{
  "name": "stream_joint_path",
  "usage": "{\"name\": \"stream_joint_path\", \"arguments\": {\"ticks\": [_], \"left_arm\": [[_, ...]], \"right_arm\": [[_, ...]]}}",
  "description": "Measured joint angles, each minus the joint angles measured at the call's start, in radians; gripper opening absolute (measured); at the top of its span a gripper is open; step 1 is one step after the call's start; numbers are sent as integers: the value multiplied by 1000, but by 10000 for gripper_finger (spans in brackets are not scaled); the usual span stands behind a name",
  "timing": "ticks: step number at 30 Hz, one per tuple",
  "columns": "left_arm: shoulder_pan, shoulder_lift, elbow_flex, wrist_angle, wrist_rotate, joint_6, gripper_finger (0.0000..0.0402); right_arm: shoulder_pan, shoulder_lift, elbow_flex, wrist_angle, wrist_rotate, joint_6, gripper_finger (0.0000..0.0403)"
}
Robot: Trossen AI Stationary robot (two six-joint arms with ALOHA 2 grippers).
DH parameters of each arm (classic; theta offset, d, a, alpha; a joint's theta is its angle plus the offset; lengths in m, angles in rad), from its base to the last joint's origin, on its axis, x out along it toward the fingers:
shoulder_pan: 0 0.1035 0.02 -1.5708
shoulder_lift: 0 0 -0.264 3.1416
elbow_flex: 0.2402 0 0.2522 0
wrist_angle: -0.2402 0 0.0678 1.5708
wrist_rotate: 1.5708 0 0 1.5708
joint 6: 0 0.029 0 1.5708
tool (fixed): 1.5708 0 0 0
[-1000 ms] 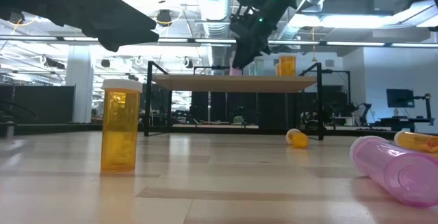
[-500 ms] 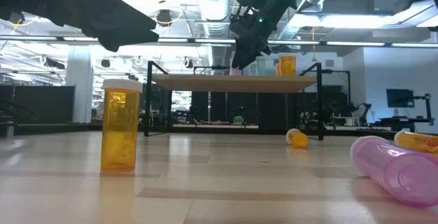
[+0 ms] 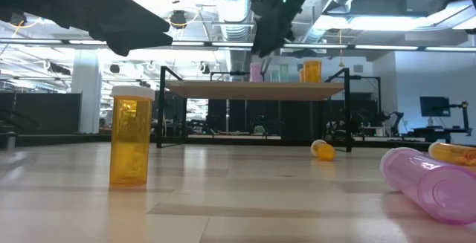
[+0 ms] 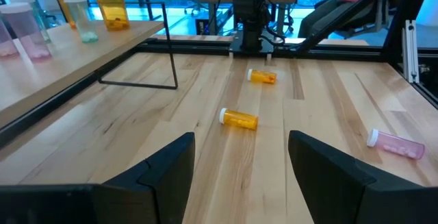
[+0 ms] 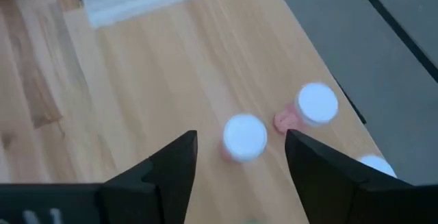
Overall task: Pick and place medicine bottles onto shelf by color
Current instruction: Adjust the small green pill bottle on the shelf
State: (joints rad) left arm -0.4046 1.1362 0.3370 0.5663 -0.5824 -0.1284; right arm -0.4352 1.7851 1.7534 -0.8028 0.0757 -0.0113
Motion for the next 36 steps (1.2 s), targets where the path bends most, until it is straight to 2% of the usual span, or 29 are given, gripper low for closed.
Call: {"name": "stream_joint_path", "arguments": {"ticks": [12, 17, 20, 24, 29, 33, 36], "left_arm": [[0, 0, 0, 0, 0, -8, 225], [0, 0, 0, -5, 25, -17, 225], [0, 0, 0, -28, 29, -32, 225], [0, 0, 0, -44, 28, -43, 225], [0, 0, 0, -38, 28, -44, 225], [0, 0, 0, -19, 27, -44, 225], [0, 0, 0, -12, 26, -42, 225]], "right_arm": [[32, -1, 129, -306, 36, -18, 246], [23, -30, 128, -350, 35, 10, 246], [17, -77, 117, -318, 33, 11, 246], [25, -177, 43, -229, 31, 19, 245], [30, -291, -145, -124, 30, 40, 245], [29, -322, -245, -84, 30, 56, 244], [29, -322, -253, -66, 30, 51, 244]]}}
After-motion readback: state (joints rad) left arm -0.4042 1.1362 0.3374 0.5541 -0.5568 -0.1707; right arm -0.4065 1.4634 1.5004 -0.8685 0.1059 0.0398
